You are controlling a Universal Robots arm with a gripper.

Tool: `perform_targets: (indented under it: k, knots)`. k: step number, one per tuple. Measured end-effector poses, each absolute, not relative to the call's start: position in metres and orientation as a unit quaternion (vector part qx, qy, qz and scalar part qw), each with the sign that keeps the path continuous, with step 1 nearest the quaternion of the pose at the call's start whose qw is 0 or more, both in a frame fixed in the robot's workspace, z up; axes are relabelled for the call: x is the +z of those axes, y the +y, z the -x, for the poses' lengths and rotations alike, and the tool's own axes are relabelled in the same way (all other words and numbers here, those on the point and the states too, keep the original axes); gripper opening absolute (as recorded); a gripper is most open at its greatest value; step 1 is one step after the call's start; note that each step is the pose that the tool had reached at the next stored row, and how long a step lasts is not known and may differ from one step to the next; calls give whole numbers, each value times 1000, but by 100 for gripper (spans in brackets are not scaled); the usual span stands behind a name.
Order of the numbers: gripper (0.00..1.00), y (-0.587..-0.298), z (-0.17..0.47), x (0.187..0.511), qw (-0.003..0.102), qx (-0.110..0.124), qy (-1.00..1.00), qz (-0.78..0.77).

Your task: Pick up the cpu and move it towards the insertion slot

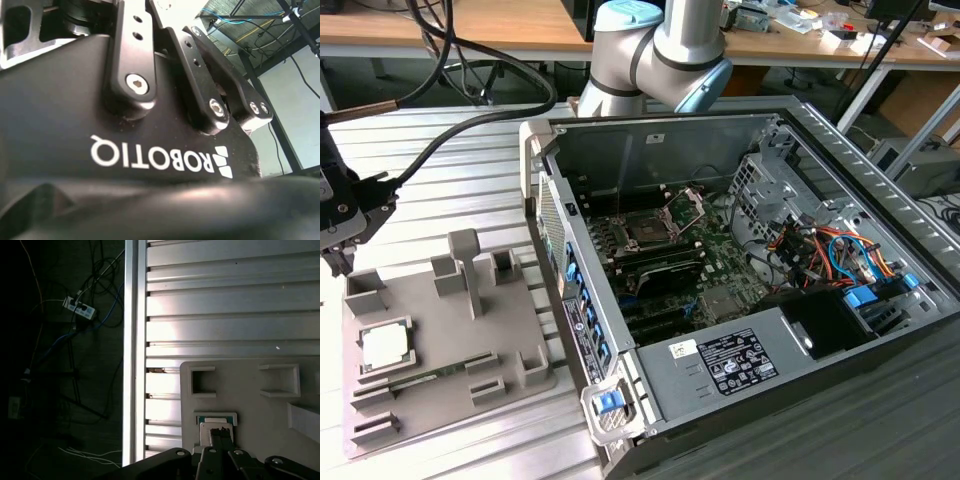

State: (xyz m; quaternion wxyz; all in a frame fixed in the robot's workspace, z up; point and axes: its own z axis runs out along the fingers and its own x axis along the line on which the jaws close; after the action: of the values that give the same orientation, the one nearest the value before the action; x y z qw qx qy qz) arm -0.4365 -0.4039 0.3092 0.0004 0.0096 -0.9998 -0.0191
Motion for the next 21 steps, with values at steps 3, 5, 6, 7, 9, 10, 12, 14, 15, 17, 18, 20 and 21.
perform_targets:
  k: [3,5,6,7,9,10,12,14,15,17,18,20,21]
  knots:
    - [11,-404,437,309,0,-19,-1000,-10]
    - [11,-404,437,308,0,-19,-1000,-10]
    - [11,-404,437,308,0,-19,-1000,-10]
    - [11,-404,437,308,0,-19,-1000,-10]
    - [11,-404,437,307,0,-19,-1000,-10]
    - [11,-404,437,307,0,-19,-1000,-10]
    - [11,-404,437,307,0,-19,-1000,-10]
    - [11,-404,437,307,0,-19,-1000,-10]
    - [11,-404,437,306,0,-19,-1000,-10]
    - [11,-404,437,306,0,-19,-1000,-10]
    - [11,-405,437,306,0,-19,-1000,-10]
    - [11,-405,437,305,0,-19,-1000,-10]
    - [11,-406,437,305,0,-19,-1000,-10]
